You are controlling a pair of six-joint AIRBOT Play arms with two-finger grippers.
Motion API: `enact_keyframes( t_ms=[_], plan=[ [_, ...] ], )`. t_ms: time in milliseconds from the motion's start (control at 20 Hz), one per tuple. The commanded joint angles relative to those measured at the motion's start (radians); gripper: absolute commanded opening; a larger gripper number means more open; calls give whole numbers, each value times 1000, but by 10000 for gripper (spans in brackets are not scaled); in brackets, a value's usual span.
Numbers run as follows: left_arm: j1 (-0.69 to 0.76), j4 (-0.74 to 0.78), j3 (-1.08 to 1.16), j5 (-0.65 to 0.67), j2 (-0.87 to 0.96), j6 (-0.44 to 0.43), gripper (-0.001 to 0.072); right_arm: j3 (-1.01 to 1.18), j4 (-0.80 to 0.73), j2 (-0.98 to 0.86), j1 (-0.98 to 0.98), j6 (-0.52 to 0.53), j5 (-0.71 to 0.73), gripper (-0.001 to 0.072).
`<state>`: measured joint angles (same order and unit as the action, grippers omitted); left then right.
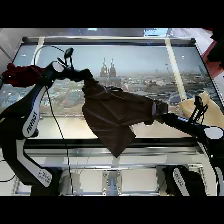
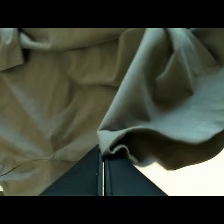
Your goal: Fold the shirts.
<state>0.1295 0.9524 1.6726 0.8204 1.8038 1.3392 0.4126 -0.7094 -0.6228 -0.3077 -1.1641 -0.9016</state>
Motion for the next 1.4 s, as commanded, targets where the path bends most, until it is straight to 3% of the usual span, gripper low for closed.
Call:
enact_keyframes(
  t_ms=[0,100,300,500,600,700,800,1050,1350],
  plan=[
    [-42,-13,82,105,-109,-14,530,-25,-6,-1,21,-14,50,27],
    [-79,42,80,216,-243,-68,530,-25,-6,-1,21,-14,50,28],
    [-118,167,-113,394,-477,-55,529,-25,-6,-1,21,-14,50,28],
    [-122,123,-703,228,-730,57,529,-25,-5,-1,21,-14,42,28],
    [-122,-23,-1005,126,-829,113,506,-25,-5,0,21,-14,40,28],
    [-122,-243,-1194,94,-869,97,481,-25,-3,-1,21,-14,41,28],
    [-114,-344,-1288,83,-869,70,482,-25,2,0,21,-14,41,28],
    [14,-338,-1311,-50,-867,68,482,-25,19,0,21,-14,41,29],
    [223,-350,-1311,-278,-805,174,482,-25,34,0,21,-14,40,29]
  ],
)
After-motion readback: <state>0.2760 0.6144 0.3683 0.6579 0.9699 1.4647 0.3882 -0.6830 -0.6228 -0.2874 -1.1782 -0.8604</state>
